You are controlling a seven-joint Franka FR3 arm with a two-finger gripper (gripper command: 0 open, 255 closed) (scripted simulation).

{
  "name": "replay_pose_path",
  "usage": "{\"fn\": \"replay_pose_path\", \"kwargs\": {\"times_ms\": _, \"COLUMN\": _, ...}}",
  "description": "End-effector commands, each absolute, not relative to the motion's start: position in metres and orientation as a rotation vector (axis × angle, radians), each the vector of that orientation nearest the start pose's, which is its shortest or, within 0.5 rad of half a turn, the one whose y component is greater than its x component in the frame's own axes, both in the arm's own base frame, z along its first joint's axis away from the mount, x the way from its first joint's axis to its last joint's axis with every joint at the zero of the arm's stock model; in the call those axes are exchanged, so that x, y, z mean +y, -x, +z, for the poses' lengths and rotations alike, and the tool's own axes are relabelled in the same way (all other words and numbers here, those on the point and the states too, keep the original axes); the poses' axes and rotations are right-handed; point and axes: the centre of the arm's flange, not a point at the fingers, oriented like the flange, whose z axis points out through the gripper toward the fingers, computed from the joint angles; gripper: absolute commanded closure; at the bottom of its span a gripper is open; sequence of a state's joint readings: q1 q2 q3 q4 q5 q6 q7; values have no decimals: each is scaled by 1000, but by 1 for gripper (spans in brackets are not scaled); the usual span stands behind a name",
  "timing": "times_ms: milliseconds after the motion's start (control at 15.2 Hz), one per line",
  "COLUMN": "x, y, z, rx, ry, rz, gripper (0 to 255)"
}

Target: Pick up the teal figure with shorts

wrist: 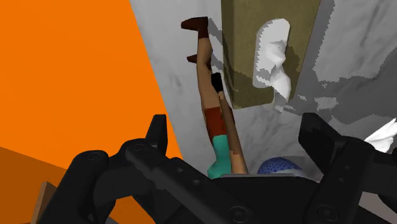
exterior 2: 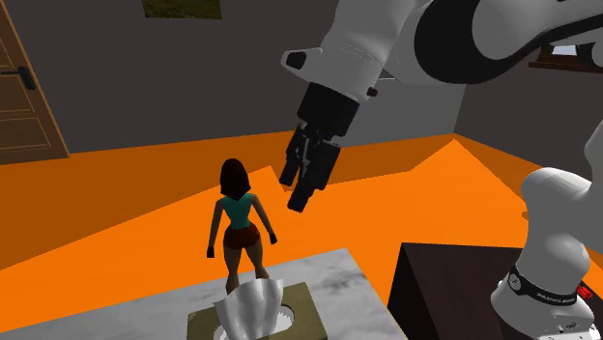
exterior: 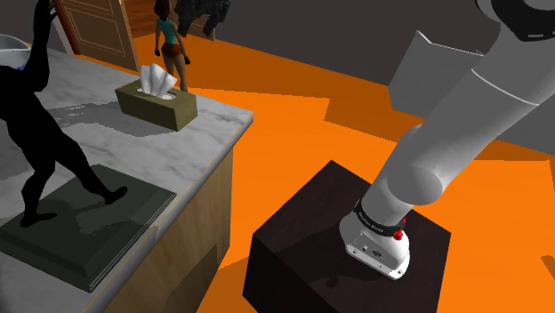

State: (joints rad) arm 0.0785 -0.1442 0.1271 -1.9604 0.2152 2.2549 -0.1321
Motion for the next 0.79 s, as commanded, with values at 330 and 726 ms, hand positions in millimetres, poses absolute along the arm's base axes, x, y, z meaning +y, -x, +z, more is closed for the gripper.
{"fn": "replay_pose_path", "kwargs": {"times_ms": 330, "x": 135, "y": -571, "z": 586, "rx": -379, "ry": 2812, "rz": -735, "gripper": 0}}
{"fn": "replay_pose_path", "kwargs": {"times_ms": 726, "x": 135, "y": -571, "z": 562, "rx": -379, "ry": 2812, "rz": -735, "gripper": 0}}
